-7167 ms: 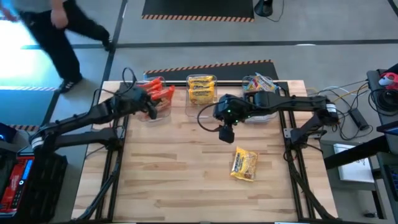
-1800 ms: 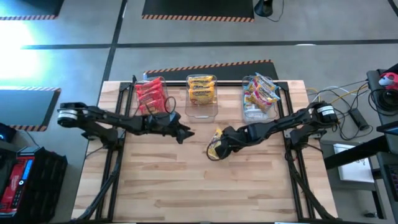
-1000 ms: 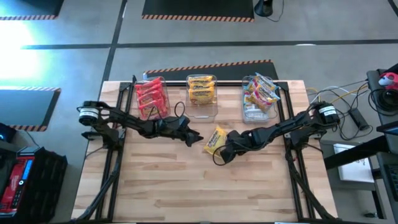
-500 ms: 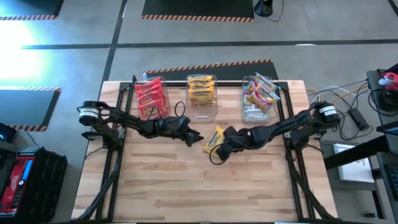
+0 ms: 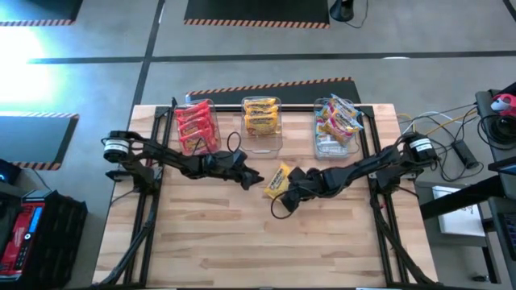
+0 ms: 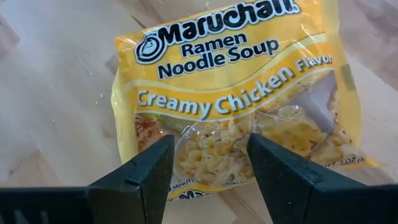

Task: Sort Maruchan noodles
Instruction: Put the yellow noodle pack into the middle transparent bin

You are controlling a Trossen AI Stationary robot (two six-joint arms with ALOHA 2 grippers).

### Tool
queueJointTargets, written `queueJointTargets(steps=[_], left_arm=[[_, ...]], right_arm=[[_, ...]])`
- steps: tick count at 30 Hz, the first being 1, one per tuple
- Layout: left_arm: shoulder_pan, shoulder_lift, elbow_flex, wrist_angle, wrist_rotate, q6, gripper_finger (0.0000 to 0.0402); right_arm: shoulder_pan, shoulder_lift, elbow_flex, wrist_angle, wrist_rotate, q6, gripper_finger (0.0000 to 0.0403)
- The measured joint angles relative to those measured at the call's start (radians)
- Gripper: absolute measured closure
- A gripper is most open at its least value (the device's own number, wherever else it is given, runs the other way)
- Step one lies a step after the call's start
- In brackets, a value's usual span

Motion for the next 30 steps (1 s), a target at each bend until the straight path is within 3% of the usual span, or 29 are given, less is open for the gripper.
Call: queueJointTargets(steps=[10, 23, 30], left_arm=[[0.000, 0.047, 0.009, 0.007, 0.000, -0.030, 0.0161], [0.000, 0.052, 0.008, 0.005, 0.006, -0.031, 0.0161], [-0.002, 0.052, 0.008, 0.005, 0.028, -0.035, 0.0161]], right_arm=[[0.016, -0.069, -0.005, -0.027, -0.010, 0.010, 0.0202], [0.049, -0.067, -0.030, -0.070, 0.002, 0.081, 0.0202], [0.052, -0.067, -0.064, -0.063, 0.084, 0.094, 0.0202]])
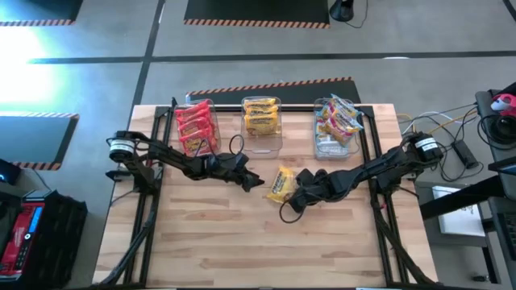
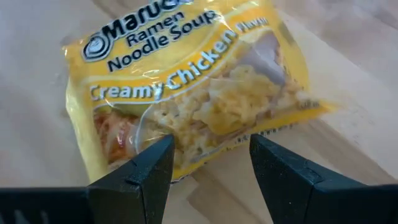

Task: Sort Maruchan noodles
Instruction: Put the yellow noodle pack into the middle transparent bin

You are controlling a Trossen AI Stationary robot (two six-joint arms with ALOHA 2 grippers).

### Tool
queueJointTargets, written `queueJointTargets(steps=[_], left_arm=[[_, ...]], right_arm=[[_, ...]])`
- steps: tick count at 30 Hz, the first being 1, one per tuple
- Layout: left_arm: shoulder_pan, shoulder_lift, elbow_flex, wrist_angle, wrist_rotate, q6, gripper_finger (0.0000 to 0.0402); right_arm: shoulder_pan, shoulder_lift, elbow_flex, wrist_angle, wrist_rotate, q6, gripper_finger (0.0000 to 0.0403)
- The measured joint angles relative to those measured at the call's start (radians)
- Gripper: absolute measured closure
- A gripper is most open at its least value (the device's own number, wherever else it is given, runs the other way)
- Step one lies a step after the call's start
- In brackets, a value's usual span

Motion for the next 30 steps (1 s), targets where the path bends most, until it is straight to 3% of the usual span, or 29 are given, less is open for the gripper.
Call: queueJointTargets(steps=[14, 22, 30], left_arm=[[0.000, 0.000, 0.000, 0.001, -0.035, -0.003, 0.0161], [-0.002, 0.002, -0.001, 0.006, -0.063, -0.022, 0.0161], [-0.020, 0.096, 0.064, 0.007, -0.063, -0.081, 0.0161]], right_arm=[[0.000, -0.001, -0.061, 0.043, 0.060, 0.021, 0.0202], [0.000, 0.071, -0.068, 0.105, 0.067, 0.038, 0.0202], [0.001, 0.139, -0.066, 0.186, 0.081, 0.053, 0.0202]])
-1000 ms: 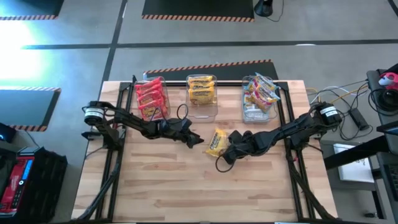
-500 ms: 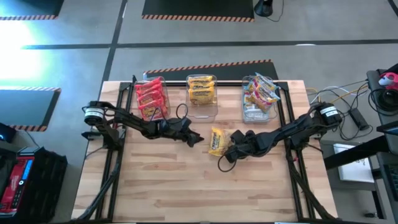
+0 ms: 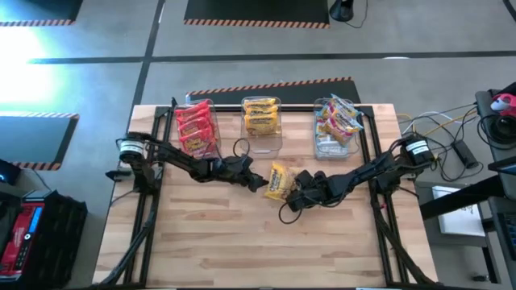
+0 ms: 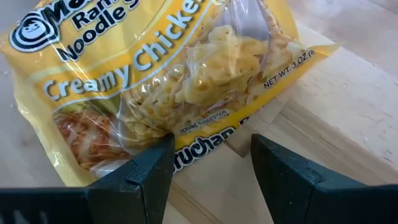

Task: Sort Maruchan noodles
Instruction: Put the yellow noodle pack into the middle transparent bin

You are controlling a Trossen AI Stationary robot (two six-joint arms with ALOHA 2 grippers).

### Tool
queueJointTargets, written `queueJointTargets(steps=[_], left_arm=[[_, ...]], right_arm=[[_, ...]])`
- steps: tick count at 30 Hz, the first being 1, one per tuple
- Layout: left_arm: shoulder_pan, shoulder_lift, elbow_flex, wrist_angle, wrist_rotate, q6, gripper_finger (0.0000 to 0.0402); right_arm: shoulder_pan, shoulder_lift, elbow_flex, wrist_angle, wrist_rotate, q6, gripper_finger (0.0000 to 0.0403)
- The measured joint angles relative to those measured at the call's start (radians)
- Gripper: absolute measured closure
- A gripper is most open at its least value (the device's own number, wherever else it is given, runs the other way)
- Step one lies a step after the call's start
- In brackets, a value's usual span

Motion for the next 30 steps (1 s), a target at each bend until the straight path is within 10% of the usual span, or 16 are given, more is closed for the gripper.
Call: queueJointTargets(steps=[30], left_arm=[[0.002, 0.190, 0.185, -0.003, 0.060, 0.044, 0.0161]], right_arm=[[0.001, 0.004, -0.004, 0.002, -0.024, -0.049, 0.0202]])
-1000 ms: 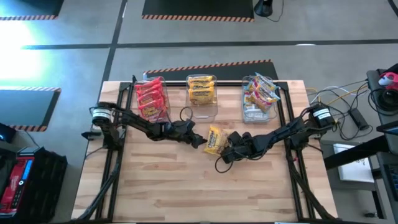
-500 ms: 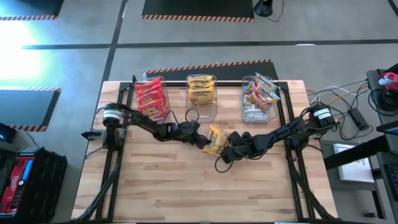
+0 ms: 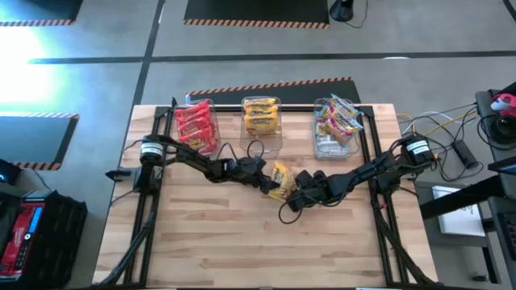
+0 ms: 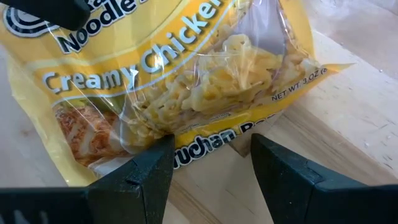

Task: Sort Maruchan noodles
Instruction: Put the yellow noodle pack into the middle transparent bin

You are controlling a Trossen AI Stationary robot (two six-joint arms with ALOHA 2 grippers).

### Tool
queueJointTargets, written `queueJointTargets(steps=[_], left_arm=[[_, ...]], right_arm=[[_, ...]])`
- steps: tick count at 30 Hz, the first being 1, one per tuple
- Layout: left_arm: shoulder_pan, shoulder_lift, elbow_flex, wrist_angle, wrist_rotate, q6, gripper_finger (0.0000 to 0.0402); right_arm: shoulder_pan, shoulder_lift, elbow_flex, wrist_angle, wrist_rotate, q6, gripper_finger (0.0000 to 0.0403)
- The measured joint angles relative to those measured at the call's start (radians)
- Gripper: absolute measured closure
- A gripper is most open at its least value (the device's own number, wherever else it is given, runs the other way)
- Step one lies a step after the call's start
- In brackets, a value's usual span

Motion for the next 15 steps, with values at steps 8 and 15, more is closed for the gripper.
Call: queueJointTargets(steps=[8, 15], left_arm=[[0.000, 0.000, -0.002, 0.018, 0.027, -0.011, 0.0180], [-0.001, 0.000, -0.002, 0.035, 0.057, -0.019, 0.0241]], right_arm=[[0.000, 0.000, 0.000, 0.000, 0.000, -0.004, 0.0202], [0.000, -0.004, 0.000, 0.001, -0.004, -0.005, 0.0202]])
